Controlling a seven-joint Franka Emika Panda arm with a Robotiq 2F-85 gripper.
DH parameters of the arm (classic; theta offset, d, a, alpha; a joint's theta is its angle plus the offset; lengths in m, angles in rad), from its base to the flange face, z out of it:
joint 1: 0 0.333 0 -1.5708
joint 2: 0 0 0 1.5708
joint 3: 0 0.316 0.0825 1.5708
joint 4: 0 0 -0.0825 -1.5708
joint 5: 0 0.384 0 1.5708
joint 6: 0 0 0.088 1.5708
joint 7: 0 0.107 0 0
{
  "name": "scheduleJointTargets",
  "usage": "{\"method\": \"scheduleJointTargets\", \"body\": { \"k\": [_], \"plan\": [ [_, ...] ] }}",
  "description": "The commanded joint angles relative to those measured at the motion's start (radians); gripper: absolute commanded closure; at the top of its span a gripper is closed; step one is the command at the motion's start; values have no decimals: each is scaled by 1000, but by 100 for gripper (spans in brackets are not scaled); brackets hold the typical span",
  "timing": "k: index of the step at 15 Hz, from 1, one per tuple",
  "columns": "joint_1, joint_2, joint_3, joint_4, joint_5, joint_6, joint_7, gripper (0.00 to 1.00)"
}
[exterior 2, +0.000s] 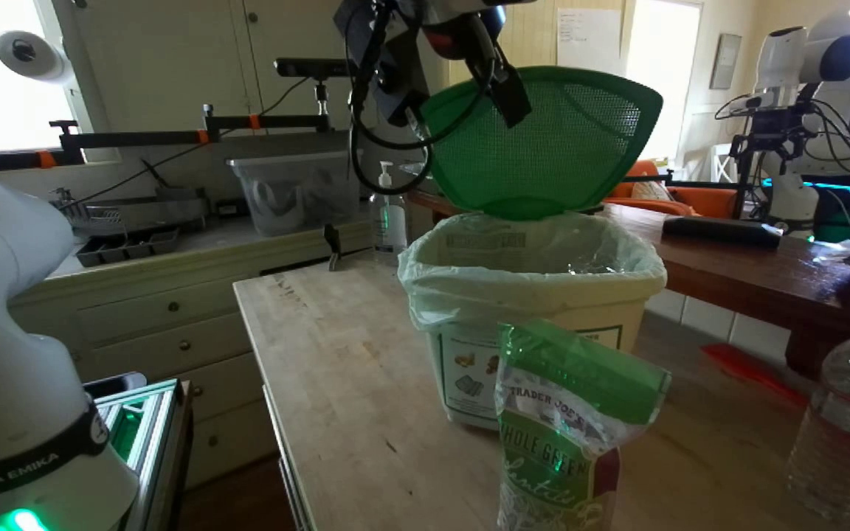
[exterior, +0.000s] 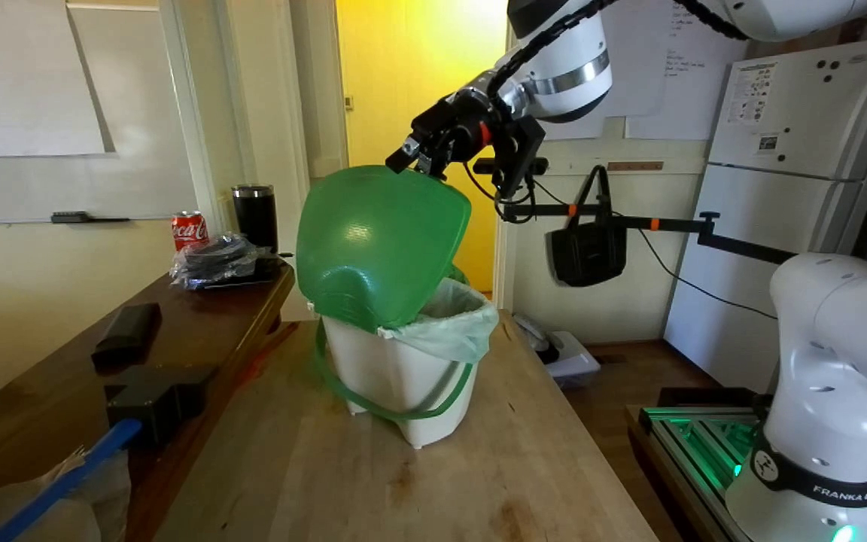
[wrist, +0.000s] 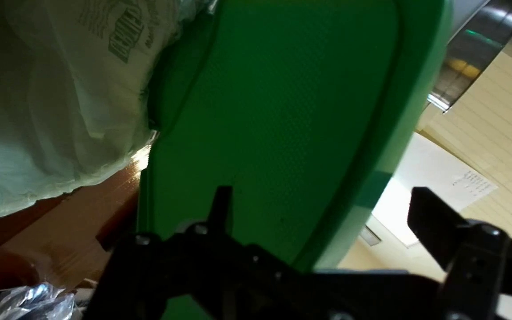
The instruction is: Open the bin, throw the green pack inside, then close the bin
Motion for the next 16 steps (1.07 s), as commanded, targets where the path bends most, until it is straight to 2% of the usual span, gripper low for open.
{"method": "scheduleJointTargets", "body": {
  "k": [1, 16],
  "plan": [
    [14, -11, 3, 3, -4, 12, -14, 0],
    [56, -19, 46, 32, -1, 24, -27, 0]
  ]
}}
